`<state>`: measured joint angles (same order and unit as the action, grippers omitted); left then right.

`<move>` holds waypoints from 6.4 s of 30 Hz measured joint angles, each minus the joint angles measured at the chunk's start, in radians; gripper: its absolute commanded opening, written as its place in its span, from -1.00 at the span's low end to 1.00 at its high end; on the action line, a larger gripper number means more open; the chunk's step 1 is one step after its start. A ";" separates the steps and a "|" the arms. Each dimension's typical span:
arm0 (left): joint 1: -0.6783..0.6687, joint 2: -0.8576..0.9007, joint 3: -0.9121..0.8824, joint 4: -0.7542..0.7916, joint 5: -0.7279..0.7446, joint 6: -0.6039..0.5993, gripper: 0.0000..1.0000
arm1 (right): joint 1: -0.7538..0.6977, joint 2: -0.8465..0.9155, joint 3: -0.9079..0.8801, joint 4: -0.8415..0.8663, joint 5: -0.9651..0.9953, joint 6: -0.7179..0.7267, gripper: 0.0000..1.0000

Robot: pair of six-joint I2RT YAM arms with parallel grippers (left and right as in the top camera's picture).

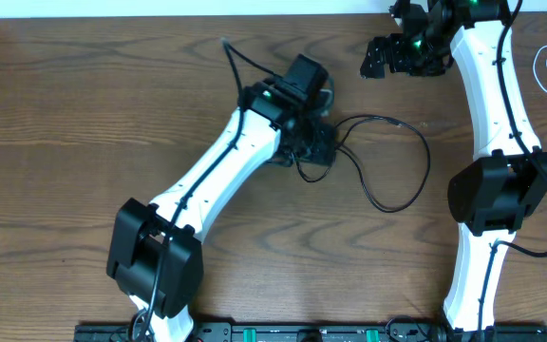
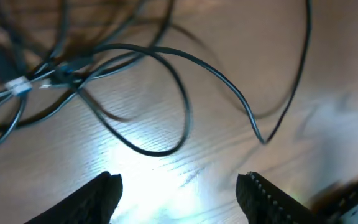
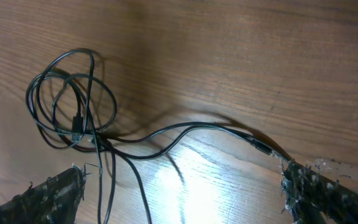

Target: Untangle cables

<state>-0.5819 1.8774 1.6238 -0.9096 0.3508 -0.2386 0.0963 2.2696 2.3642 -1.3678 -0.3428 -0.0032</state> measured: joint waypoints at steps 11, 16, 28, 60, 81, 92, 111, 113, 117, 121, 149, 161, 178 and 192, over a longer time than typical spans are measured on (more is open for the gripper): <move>-0.022 0.000 -0.151 0.179 -0.044 0.140 0.29 | 0.000 0.000 0.000 0.000 0.003 0.000 0.98; -0.022 0.000 -0.211 0.246 -0.055 0.139 0.20 | 0.000 0.000 -0.001 0.000 0.003 0.000 0.99; -0.040 0.006 -0.225 0.289 -0.065 0.138 0.15 | 0.000 0.000 -0.002 0.000 0.003 0.000 0.99; 0.051 -0.548 -0.145 0.434 -0.079 -0.001 -0.85 | 0.019 0.000 -0.002 0.026 -0.024 0.000 0.99; 0.052 -0.760 -0.145 0.626 -0.562 -0.076 -0.85 | 0.138 0.000 -0.003 -0.061 -0.426 -0.271 0.95; 0.052 -0.760 -0.145 0.622 -0.615 -0.076 -0.85 | 0.211 0.000 -0.050 -0.096 -0.503 -0.418 0.90; 0.055 -0.758 -0.145 0.489 -0.620 -0.079 -0.85 | 0.298 0.000 -0.123 -0.043 -0.583 -0.477 0.64; 0.065 -0.755 -0.145 0.469 -0.620 -0.083 -0.85 | 0.279 0.000 -0.123 -0.048 -0.621 -0.478 0.65; 0.089 -0.741 -0.145 0.468 -0.620 -0.110 -0.85 | 0.289 0.000 -0.123 -0.056 -0.627 -0.484 0.61; 0.113 -0.734 -0.145 0.467 -0.620 -0.128 -0.85 | 0.346 0.000 -0.129 -0.060 -0.602 -0.498 0.50; 0.531 -0.734 -0.145 0.414 -0.612 -0.132 -0.85 | 0.072 0.000 -0.260 0.114 0.041 -0.026 -0.98; 0.688 -0.735 -0.145 0.421 -0.599 -0.121 -0.85 | -0.088 0.000 -0.260 0.131 0.222 0.120 -0.98; 0.964 -0.734 -0.173 0.438 -0.423 -0.101 -0.85 | -0.109 -0.010 -0.373 0.187 0.095 0.216 -0.98; 1.061 -0.698 -0.176 0.333 -0.288 -0.096 -0.77 | -0.173 -0.012 -0.428 0.212 -0.117 0.075 -0.98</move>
<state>0.4793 1.1793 1.4479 -0.5770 0.0624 -0.3347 -0.0765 2.2574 1.9362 -1.1561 -0.4595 0.0715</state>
